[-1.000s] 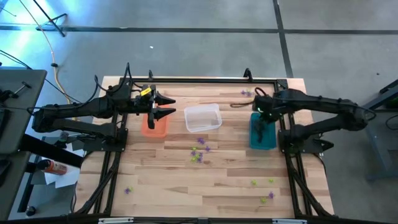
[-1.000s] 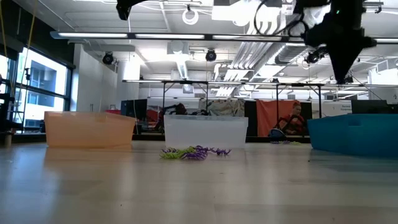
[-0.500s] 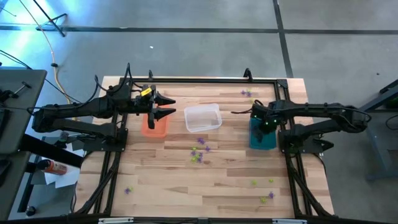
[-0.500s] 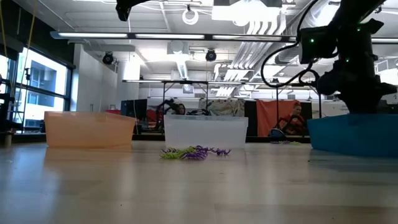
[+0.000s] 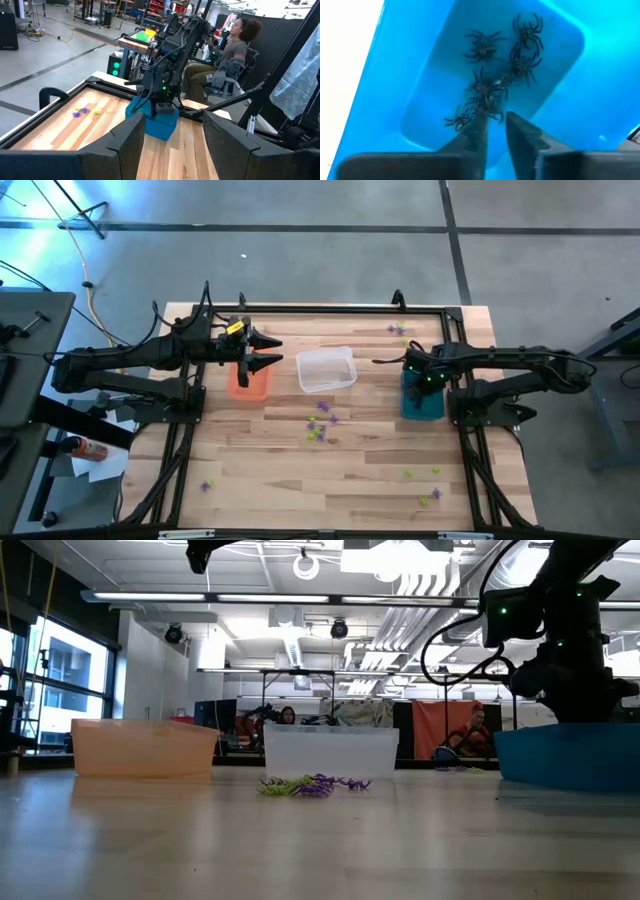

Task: Sort Halloween decoration
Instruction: Put the black spider toy into the blue bin, then put the purple spider toy into the white bin

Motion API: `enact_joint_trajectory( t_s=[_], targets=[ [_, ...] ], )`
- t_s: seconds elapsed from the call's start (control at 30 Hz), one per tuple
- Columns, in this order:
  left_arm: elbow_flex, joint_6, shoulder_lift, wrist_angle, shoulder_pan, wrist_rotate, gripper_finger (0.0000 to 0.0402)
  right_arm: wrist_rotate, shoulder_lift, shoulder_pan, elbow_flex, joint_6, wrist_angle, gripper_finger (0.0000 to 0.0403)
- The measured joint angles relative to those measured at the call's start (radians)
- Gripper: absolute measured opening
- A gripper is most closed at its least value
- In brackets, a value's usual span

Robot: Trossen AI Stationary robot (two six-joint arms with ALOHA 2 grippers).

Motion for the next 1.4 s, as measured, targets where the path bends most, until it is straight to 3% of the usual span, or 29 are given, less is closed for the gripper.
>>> enact_joint_trajectory(
  t_s=[0.23,0.37,0.53,0.77,0.87,1.1,1.4],
  targets=[
    [0.000,0.000,0.000,0.000,0.000,0.000,0.0188,0.002,-0.002,0.000,0.096,-0.102,-0.102,0.0174],
    [0.000,0.007,0.000,0.000,0.000,0.000,0.0188,0.044,-0.025,0.003,0.227,-0.139,-0.203,0.0203],
    [0.000,0.017,0.000,0.000,0.000,0.000,0.0188,0.120,-0.095,0.045,0.398,-0.192,-0.103,0.0204],
    [0.000,0.018,0.000,0.000,0.000,0.000,0.0188,0.135,-0.179,0.158,0.428,-0.375,0.513,0.0202],
    [0.000,0.018,0.000,0.000,0.000,0.000,0.0188,0.135,-0.170,0.199,0.413,-0.482,0.693,0.0202],
    [0.000,0.018,0.000,0.000,0.000,0.000,0.0188,0.134,-0.132,0.232,0.411,-0.677,0.711,0.0201],
    [0.000,0.028,-0.001,-0.015,0.000,0.016,0.0188,0.132,-0.103,0.230,0.411,-0.632,0.737,0.0201]
  ],
)
